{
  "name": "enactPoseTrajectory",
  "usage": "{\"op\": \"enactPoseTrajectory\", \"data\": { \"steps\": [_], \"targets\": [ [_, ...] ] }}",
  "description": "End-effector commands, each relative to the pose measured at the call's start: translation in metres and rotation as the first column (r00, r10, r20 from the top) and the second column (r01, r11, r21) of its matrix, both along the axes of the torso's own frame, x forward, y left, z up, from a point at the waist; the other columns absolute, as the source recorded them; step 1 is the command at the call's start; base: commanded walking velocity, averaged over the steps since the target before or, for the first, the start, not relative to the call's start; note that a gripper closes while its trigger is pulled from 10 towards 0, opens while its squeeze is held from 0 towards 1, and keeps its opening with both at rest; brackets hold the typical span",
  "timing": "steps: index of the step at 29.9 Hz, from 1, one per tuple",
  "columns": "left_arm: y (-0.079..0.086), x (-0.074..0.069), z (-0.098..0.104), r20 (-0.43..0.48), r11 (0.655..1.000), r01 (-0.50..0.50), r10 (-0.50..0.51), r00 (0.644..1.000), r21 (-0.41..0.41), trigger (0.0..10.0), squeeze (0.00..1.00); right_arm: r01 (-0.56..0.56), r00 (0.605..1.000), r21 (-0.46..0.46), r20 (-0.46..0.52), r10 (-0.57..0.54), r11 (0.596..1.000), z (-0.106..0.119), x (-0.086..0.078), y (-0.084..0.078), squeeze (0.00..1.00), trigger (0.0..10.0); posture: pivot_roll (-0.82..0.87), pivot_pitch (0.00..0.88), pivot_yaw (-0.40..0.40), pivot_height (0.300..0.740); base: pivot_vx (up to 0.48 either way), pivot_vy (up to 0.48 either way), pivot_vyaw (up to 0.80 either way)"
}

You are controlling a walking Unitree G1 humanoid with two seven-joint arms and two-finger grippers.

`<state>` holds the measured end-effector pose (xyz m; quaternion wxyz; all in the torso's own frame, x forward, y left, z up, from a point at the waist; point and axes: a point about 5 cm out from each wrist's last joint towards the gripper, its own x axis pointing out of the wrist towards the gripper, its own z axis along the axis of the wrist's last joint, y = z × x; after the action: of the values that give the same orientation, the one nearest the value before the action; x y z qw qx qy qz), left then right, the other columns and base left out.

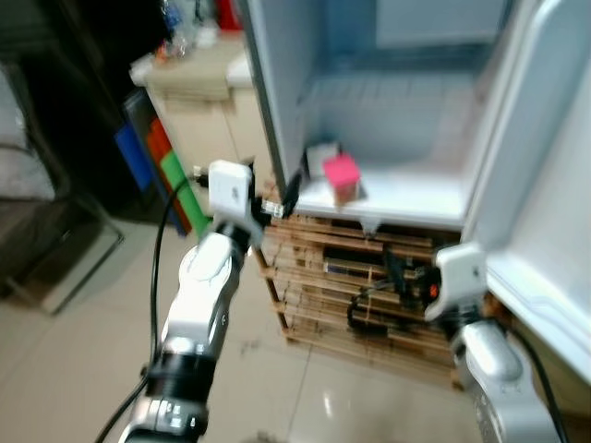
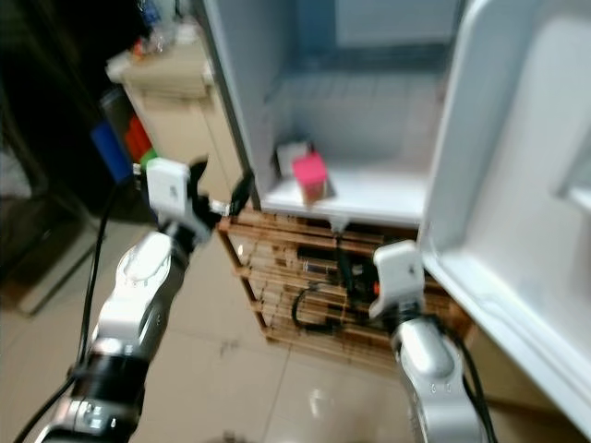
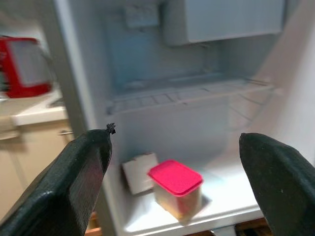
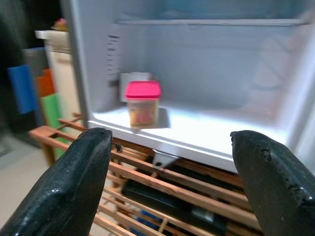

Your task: Restocking fridge

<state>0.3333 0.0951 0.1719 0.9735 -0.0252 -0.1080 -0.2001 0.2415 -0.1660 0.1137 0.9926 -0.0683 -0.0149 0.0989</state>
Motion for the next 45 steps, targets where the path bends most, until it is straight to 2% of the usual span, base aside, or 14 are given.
{"op": "enactPoseTrajectory", "data": {
  "steps": [1,8,13,15,18,20,21,24,25,26,32,36,41,45],
  "targets": [
    [0.01,0.003,-0.014,-0.06,0.999,-0.032,0.034,0.998,0.031,10.0,0.0,-0.006,1.0,0.004,-0.001,0.006,1.0,-0.004,0.0,0.006,0.0,10.0,-0.23,0.0,0.159,0.74,0.0,0.48,0.0],
    [0.009,0.005,-0.023,-0.1,0.999,-0.014,0.018,0.995,0.043,10.0,0.0,0.016,1.0,-0.005,0.015,-0.016,1.0,-0.004,-0.001,0.004,0.0,10.0,-0.25,0.0,0.171,0.74,0.0,0.48,0.0],
    [0.014,0.005,-0.035,-0.169,0.999,-0.042,0.041,0.985,-0.001,10.0,0.0,0.028,0.999,-0.012,0.017,-0.028,1.0,-0.004,0.0,0.002,0.0,10.0,-0.25,0.0,0.17,0.74,0.0,0.48,-0.63],
    [0.033,-0.002,-0.055,-0.265,0.993,-0.118,0.114,0.958,0.001,10.0,0.0,0.075,0.997,-0.024,0.006,-0.075,0.997,-0.008,-0.007,-0.007,0.0,10.0,-0.26,0.0,0.17,0.74,0.0,0.0,-0.35],
    [0.048,-0.015,-0.073,-0.312,0.988,-0.143,0.153,0.938,0.056,10.0,0.0,0.12,0.993,-0.022,-0.011,-0.121,0.992,-0.013,-0.014,-0.016,0.0,10.0,-0.26,0.0,0.168,0.74,0.0,0.0,0.0],
    [0.059,-0.038,-0.082,-0.225,0.975,-0.123,0.163,0.961,0.184,10.0,0.0,0.21,0.977,-0.009,-0.038,-0.21,0.978,-0.02,-0.025,-0.032,0.0,10.0,-0.25,0.0,0.158,0.74,0.0,0.0,0.0],
    [0.061,-0.045,-0.083,-0.189,0.969,-0.112,0.155,0.97,0.221,10.0,0.0,0.24,0.97,-0.006,-0.046,-0.24,0.971,-0.022,-0.029,-0.037,0.0,10.0,-0.25,0.0,0.156,0.74,0.0,0.0,0.0],
    [0.059,-0.049,-0.079,-0.163,0.972,-0.123,0.157,0.974,0.199,10.0,0.0,0.279,0.959,0.003,-0.059,-0.279,0.96,-0.026,-0.032,-0.044,0.0,10.0,-0.24,0.0,0.148,0.74,0.0,0.0,0.0],
    [0.053,-0.043,-0.071,-0.159,0.98,-0.138,0.16,0.974,0.145,10.0,0.0,0.304,0.951,0.01,-0.071,-0.302,0.953,-0.03,-0.033,-0.049,0.0,10.0,-0.23,0.0,0.144,0.74,0.0,0.0,0.0],
    [0.048,-0.04,-0.065,-0.145,0.984,-0.125,0.143,0.979,0.129,10.0,0.0,0.307,0.949,0.01,-0.073,-0.306,0.951,-0.03,-0.033,-0.049,0.0,10.0,-0.23,0.0,0.144,0.74,0.0,0.0,0.0],
    [0.037,-0.031,-0.052,-0.116,0.993,-0.066,0.077,0.99,0.1,10.0,0.0,0.315,0.947,0.007,-0.067,-0.314,0.949,-0.03,-0.031,-0.048,0.0,10.0,-0.24,0.0,0.155,0.74,0.37,0.0,-0.54],
    [0.036,-0.028,-0.056,-0.146,0.994,-0.056,0.068,0.987,0.089,10.0,0.0,0.322,0.945,0.009,-0.063,-0.321,0.947,-0.03,-0.033,-0.046,0.0,10.0,-0.24,0.0,0.165,0.74,0.48,0.0,-0.77],
    [0.026,-0.031,-0.061,-0.175,0.997,-0.012,0.026,0.984,0.08,10.0,0.0,0.317,0.947,0.016,-0.062,-0.315,0.948,-0.031,-0.036,-0.042,0.0,10.0,-0.25,0.0,0.172,0.74,0.48,0.0,0.0],
    [0.025,-0.029,-0.06,-0.179,0.998,-0.008,0.02,0.984,0.07,10.0,0.0,0.305,0.951,0.016,-0.058,-0.303,0.952,-0.03,-0.035,-0.04,0.0,10.0,-0.25,0.0,0.171,0.74,0.48,0.0,0.0]
  ]
}}
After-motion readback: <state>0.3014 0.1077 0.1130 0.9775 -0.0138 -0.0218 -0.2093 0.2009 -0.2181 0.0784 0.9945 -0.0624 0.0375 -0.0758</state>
